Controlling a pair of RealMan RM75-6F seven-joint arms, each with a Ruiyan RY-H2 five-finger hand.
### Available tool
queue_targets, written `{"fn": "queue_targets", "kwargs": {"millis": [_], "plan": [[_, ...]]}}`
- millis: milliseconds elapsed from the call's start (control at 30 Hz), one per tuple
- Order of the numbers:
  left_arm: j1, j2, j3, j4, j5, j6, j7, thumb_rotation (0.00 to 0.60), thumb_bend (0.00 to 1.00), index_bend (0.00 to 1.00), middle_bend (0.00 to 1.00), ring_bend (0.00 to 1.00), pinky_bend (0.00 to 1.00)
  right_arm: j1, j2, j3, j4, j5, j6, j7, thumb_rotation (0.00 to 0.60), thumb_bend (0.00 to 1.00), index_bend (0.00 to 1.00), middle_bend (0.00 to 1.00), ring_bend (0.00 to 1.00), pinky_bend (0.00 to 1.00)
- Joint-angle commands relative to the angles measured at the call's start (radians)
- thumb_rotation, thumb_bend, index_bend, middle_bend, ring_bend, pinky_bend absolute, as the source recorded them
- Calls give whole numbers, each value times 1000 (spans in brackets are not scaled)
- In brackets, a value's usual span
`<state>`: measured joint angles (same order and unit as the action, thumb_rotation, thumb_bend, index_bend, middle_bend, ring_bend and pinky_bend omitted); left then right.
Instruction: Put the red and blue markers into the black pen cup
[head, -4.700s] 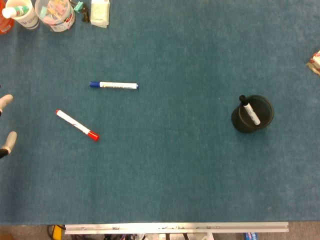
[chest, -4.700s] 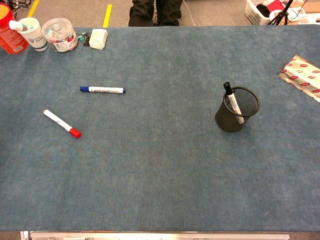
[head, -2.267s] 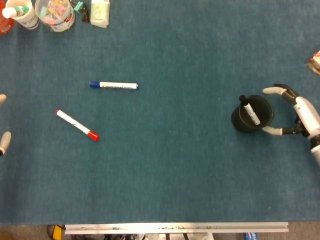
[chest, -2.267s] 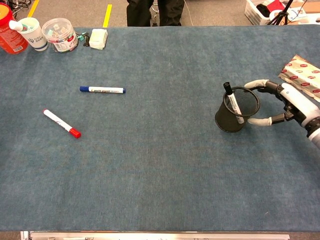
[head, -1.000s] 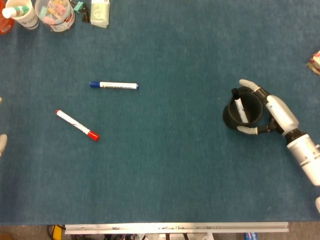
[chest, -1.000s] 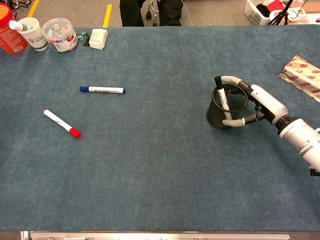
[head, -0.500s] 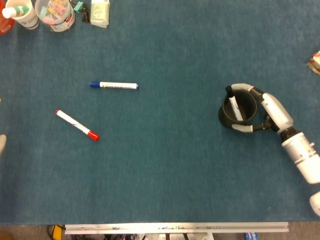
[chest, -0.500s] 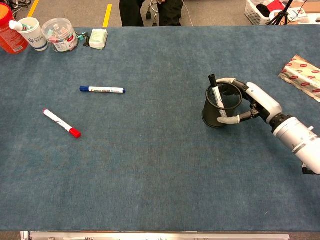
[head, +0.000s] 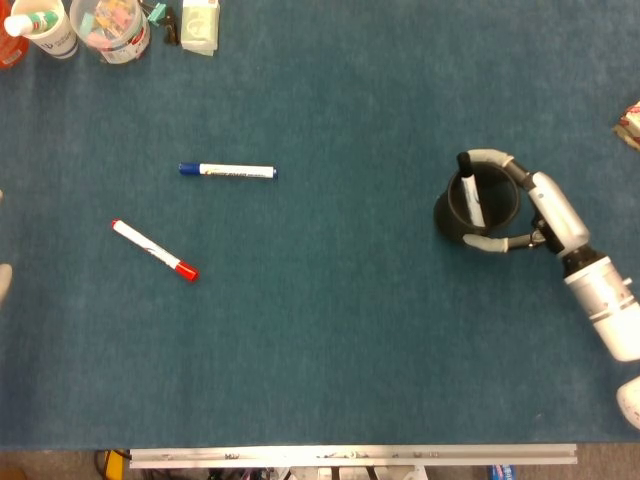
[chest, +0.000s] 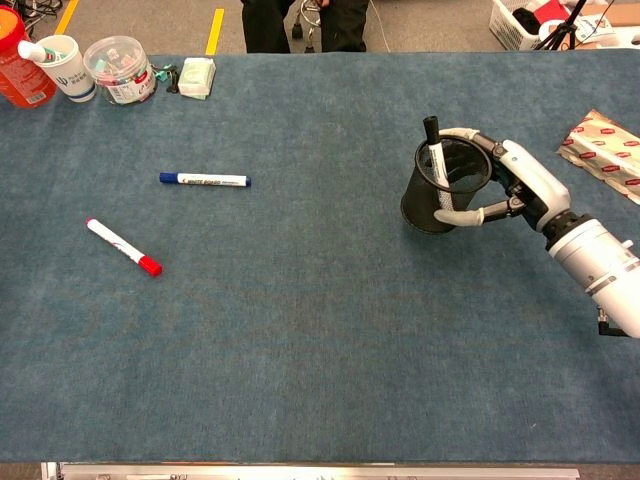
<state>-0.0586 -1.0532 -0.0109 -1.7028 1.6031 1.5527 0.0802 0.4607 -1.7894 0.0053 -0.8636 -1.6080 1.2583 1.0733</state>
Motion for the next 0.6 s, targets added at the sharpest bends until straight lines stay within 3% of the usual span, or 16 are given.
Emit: {"fn": "queue_targets", "kwargs": {"millis": [33, 300, 600], "plan": [[-4, 6, -2, -4, 0, -5, 2, 600, 306, 189, 87, 41, 33, -2, 24, 7, -27, 2, 16, 2, 600, 507, 448, 422, 327, 325], [-52, 48, -8, -9, 13, -71, 14, 600, 306, 195, 93, 45, 33, -11, 126, 29, -144, 10, 63, -32, 600, 511, 452, 425, 336, 340], [-158, 67, -4, 30, 61, -209, -27, 600, 306, 241, 137, 97, 36, -6, 279, 76, -366, 33, 77, -99, 600, 514, 453, 426, 336, 353]]}}
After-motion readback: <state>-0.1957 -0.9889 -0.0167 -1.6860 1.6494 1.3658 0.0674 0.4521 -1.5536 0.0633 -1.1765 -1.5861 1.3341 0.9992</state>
